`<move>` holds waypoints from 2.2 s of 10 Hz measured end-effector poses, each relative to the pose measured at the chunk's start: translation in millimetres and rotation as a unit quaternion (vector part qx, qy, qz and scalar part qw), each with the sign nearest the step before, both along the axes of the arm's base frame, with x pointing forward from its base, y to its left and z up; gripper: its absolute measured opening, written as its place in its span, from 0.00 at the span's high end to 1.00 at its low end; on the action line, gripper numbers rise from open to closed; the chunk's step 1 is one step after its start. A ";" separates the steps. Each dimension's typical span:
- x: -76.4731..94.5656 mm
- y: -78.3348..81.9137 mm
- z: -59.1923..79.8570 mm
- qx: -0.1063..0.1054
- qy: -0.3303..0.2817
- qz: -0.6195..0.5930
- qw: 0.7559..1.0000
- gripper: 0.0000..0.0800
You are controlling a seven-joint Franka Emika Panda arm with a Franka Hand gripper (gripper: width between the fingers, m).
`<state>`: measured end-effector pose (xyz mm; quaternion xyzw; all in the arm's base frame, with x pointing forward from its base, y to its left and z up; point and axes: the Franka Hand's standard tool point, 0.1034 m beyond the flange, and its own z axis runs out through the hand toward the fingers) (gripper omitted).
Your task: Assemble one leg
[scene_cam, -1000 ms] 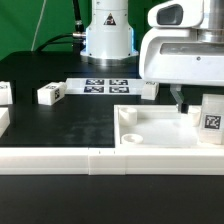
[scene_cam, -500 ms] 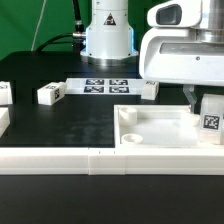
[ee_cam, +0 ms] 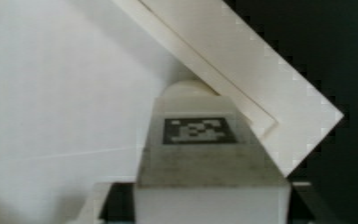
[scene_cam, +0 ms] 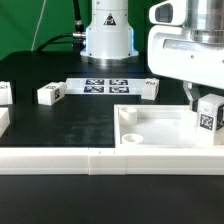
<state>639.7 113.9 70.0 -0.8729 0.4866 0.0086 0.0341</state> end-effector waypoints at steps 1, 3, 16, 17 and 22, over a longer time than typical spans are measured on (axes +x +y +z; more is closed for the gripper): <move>-0.4 -0.1 0.1 0.000 0.003 -0.049 0.999 0.64; -1.3 -1.0 0.0 0.004 0.012 -0.167 0.986 0.64; -2.9 3.7 -0.9 0.025 0.030 -0.394 0.918 0.22; -3.1 4.1 -0.9 0.024 0.025 -0.340 0.940 0.22; -2.7 3.7 -0.9 0.017 0.001 -0.055 0.998 0.19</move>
Offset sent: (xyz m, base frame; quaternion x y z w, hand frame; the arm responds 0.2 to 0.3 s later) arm -0.0077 -0.0079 -0.0008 0.0016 0.0096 0.2217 0.9751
